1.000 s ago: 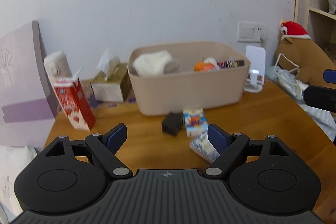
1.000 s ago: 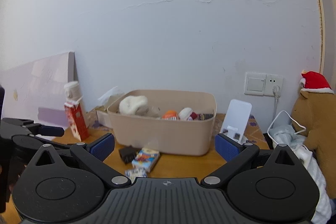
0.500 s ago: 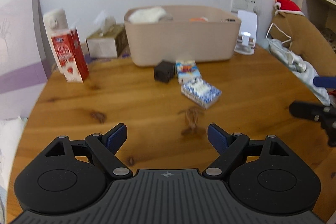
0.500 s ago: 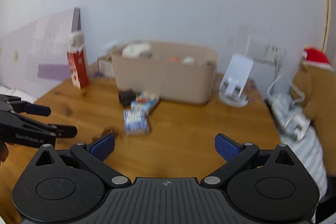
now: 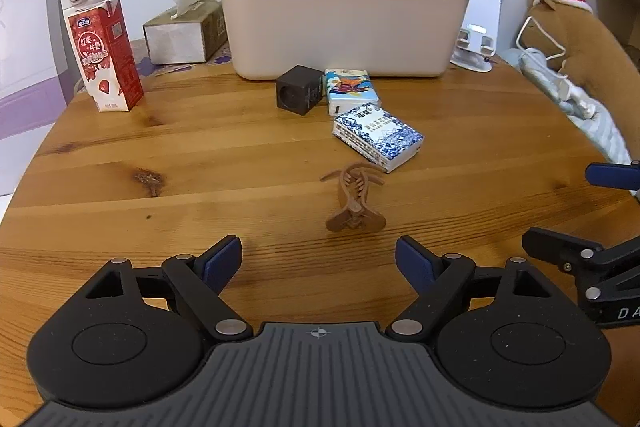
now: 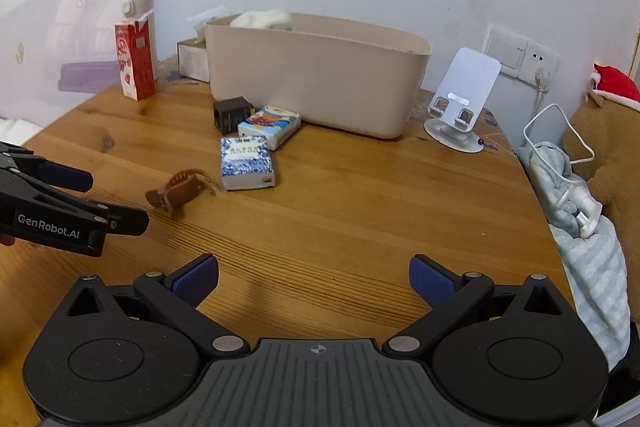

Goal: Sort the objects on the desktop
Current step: 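Move both grippers back toward the remaining items on the desk, then grasp the brown claw clip with the left gripper while the right grasps the blue-and-white tissue packet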

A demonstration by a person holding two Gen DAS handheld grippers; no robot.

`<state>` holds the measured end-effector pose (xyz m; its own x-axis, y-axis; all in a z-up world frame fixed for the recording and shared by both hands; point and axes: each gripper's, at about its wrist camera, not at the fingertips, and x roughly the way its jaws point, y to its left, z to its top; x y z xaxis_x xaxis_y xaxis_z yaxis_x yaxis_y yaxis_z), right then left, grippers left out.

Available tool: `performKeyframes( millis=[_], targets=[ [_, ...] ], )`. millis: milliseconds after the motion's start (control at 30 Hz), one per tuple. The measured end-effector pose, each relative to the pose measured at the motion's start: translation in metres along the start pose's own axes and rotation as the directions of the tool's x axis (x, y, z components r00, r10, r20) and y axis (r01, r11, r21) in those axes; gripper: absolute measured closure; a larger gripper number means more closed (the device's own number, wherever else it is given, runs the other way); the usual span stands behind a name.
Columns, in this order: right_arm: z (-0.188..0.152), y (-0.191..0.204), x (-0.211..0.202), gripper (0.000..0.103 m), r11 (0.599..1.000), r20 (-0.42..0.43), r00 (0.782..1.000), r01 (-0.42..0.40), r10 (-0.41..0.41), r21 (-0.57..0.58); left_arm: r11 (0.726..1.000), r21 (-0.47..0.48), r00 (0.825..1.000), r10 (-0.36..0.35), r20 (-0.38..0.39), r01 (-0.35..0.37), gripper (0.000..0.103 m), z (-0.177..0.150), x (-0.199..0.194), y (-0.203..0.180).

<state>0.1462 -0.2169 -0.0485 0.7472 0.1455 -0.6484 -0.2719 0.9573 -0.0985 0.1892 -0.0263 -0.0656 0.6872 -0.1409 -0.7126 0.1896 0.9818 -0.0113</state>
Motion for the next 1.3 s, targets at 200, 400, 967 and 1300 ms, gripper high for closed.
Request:
performKeyframes(
  millis=[200,400,967,1300],
  targets=[
    [0.007,0.004,0.019,0.0,0.999,0.009,1.0,0.017,-0.016,-0.049,1.0,-0.029,1.0,-0.003,-0.006,0.003,0.017,0.005,0.012,0.0],
    [0.015,0.007,0.041,0.0,0.995,0.005,1.0,0.021,-0.021,-0.096,0.999,-0.054,1.0,0.0,-0.014,-0.001,0.017,0.013,0.023,-0.001],
    [0.033,0.017,0.084,0.0,0.989,-0.008,0.999,-0.052,0.051,-0.135,0.99,-0.09,0.994,0.11,-0.024,-0.112,0.017,0.027,0.048,0.003],
    [0.05,0.041,0.107,0.0,0.984,0.012,0.997,-0.077,0.08,-0.162,0.973,-0.148,0.984,0.177,-0.019,-0.178,0.017,0.038,0.047,0.035]
  ],
)
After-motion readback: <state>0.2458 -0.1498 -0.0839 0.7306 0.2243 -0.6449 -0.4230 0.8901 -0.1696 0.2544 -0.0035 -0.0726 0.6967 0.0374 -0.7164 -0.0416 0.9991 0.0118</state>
